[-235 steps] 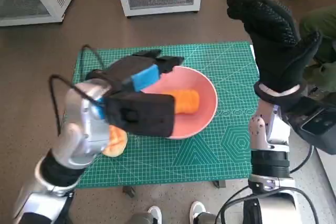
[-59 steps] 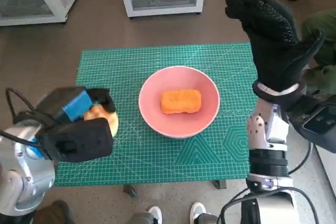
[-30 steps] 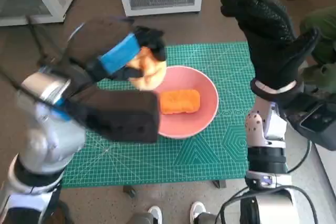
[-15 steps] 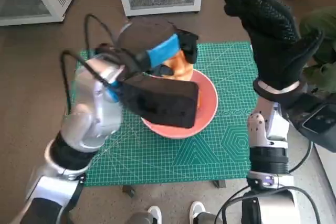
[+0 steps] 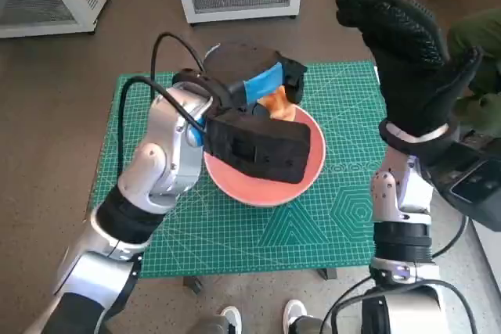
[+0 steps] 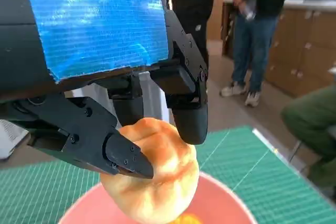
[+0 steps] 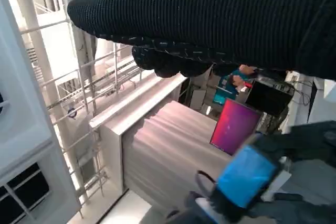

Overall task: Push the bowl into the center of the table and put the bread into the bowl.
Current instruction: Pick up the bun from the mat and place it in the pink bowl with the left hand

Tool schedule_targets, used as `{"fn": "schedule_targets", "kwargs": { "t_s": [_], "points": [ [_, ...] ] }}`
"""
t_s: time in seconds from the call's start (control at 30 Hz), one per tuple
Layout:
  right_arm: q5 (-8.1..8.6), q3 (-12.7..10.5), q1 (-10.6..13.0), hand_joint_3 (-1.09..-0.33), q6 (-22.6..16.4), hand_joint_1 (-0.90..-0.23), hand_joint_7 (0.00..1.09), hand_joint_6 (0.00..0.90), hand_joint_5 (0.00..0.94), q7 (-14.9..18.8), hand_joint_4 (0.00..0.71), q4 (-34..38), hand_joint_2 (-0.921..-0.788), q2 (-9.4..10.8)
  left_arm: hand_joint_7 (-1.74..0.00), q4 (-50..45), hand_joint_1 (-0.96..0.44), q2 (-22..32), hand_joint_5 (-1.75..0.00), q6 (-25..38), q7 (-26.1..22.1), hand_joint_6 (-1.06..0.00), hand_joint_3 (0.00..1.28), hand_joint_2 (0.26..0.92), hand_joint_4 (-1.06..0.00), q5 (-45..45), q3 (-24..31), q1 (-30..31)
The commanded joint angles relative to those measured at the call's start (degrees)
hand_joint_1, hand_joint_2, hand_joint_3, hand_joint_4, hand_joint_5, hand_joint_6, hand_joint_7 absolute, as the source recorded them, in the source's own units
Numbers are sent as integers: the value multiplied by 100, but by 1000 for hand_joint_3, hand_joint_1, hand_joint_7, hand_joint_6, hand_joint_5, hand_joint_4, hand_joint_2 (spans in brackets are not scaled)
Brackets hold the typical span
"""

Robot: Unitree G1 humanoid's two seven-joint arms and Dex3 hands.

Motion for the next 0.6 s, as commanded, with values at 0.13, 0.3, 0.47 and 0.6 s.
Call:
{"fn": "schedule_targets", "kwargs": {
  "t_s": [0.13,0.3,0.47,0.6],
  "points": [
    [-21,24,141,-692,112,-662,379,236,0,-66,275,-73,-921,5,-685,-73,150,-89,-1178,629,-724,-431,294,791,-557,-249,63,-85],
    [-18,29,145,-692,139,-662,380,238,0,-82,275,-95,-921,16,-349,-198,-236,-44,-200,994,-1192,-193,173,753,-178,-375,54,-95],
    [-17,38,166,-692,173,-659,381,238,0,-95,276,-145,-921,24,-271,-261,-438,63,-34,988,-1329,-115,99,797,-62,-471,41,-44],
    [-29,51,186,-693,193,-657,381,238,0,-110,276,-191,-921,36,-249,-220,-532,159,-7,849,-1295,-88,75,840,-15,-481,13,-11]
  ]
}}
